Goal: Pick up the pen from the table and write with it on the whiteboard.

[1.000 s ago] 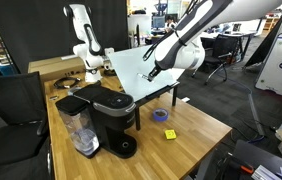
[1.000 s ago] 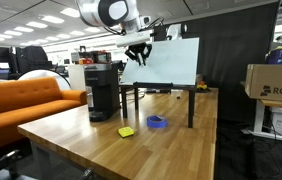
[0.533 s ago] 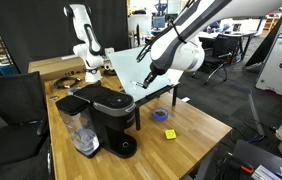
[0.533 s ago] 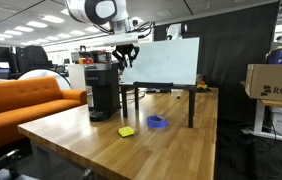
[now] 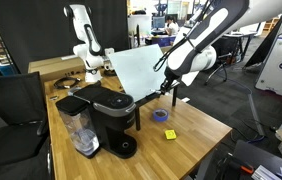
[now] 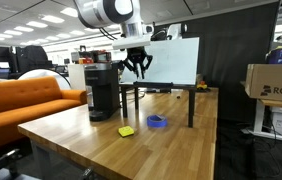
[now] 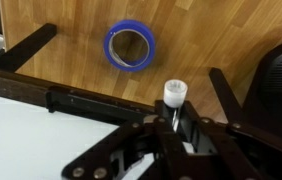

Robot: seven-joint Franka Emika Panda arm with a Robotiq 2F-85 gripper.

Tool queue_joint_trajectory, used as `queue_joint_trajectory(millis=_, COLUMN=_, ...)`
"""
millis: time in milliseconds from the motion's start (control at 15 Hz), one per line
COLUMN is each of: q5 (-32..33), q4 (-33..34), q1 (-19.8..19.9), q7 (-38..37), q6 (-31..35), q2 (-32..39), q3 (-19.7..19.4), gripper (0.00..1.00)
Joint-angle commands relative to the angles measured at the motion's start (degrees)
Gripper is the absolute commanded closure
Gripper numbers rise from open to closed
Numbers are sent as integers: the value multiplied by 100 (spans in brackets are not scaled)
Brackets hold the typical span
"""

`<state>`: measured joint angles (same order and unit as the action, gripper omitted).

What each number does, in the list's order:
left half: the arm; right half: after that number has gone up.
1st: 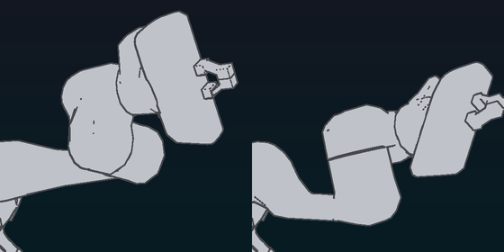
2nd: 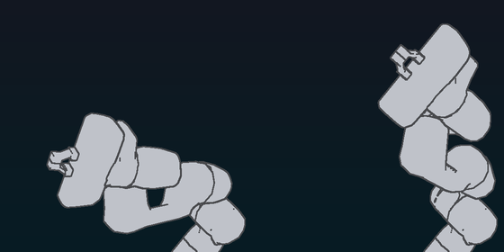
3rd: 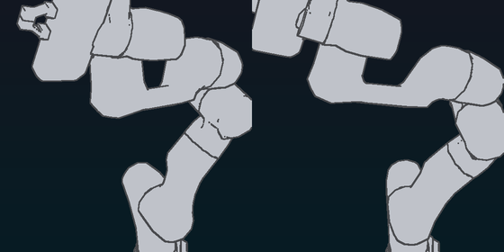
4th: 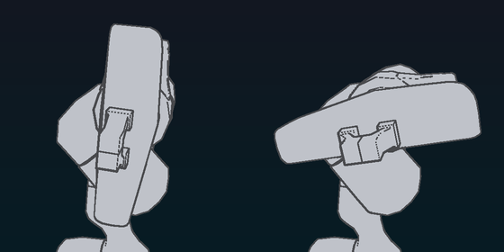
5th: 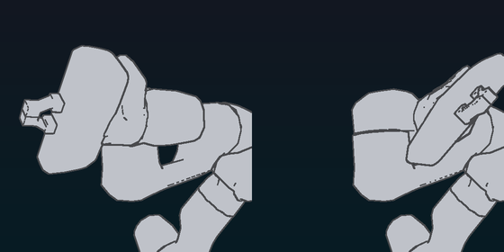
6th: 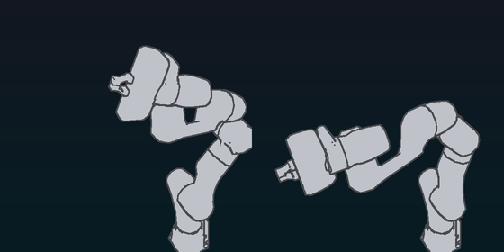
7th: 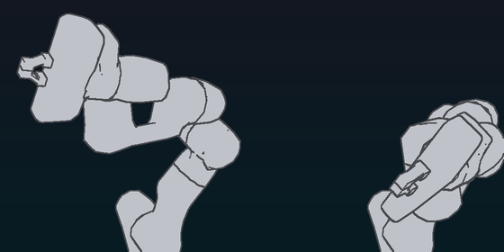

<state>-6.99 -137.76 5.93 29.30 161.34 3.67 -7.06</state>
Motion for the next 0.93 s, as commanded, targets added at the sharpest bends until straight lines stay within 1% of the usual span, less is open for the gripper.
queue_joint_trajectory(millis=0, q5=357, q4=144, q1=118, q7=-557, q6=-344, q2=-62, q3=-12, gripper=95)
queue_joint_trajectory(millis=333, q5=439, q4=410, q1=236, q7=-948, q6=-516, q2=-6, q3=-134, gripper=95)
queue_joint_trajectory(millis=867, q5=414, q4=1040, q1=588, q7=-1208, q6=-775, q2=453, q3=-449, gripper=95)
